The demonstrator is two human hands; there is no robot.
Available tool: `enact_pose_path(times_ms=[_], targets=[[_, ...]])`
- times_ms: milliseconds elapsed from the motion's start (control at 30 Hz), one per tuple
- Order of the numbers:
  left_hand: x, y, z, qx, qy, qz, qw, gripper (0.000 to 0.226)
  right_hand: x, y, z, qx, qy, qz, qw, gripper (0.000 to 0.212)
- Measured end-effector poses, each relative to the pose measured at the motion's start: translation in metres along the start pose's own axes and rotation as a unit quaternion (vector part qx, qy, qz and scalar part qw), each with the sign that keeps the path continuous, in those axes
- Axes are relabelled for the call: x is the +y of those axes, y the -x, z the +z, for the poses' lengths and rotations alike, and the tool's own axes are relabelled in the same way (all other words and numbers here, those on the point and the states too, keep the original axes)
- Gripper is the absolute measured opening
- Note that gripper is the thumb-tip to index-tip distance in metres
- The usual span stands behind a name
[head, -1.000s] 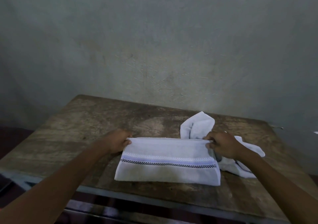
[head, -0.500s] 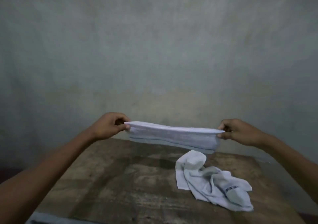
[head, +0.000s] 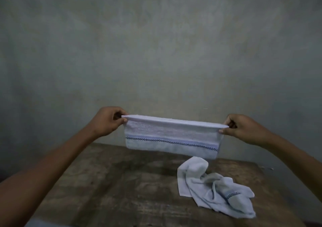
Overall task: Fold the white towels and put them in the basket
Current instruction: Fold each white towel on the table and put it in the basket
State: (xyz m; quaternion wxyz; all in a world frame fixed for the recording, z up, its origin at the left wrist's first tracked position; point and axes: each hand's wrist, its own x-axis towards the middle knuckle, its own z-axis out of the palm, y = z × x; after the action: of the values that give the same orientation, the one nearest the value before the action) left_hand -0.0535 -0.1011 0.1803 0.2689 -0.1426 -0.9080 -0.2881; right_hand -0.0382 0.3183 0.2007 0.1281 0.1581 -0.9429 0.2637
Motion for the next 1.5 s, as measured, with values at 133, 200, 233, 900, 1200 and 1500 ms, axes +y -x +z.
enact_pose_path(times_ms=[133,200,233,900,1200,1500], targets=[[-0.007,0.012,0.008,-0.046,0.025,-0.001,0.999,0.024,0.008,0.006,0.011,-0.054,-0.059,0.018,0.997,0.016],[-0.015,0.02,0.007,-0.126,0.082,-0.032,0.988,0.016,0.012,0.008,0.016,-0.102,-0.099,0.031,0.989,0.012],[-0.021,0.024,0.008,-0.175,0.123,-0.053,0.975,0.009,0.015,0.009,0.018,-0.123,-0.117,0.039,0.985,0.01],[-0.154,0.187,0.112,-0.108,-0.003,-0.051,0.993,0.015,0.064,0.049,0.254,-0.015,0.053,-0.064,0.996,0.033],[-0.149,0.225,0.13,-0.143,-0.032,-0.011,0.989,0.025,0.076,0.098,0.269,-0.08,0.077,-0.053,0.992,0.012],[-0.084,0.159,0.221,-0.17,-0.162,-0.098,0.967,0.081,-0.003,0.015,0.35,-0.08,0.083,-0.007,0.993,0.047]])
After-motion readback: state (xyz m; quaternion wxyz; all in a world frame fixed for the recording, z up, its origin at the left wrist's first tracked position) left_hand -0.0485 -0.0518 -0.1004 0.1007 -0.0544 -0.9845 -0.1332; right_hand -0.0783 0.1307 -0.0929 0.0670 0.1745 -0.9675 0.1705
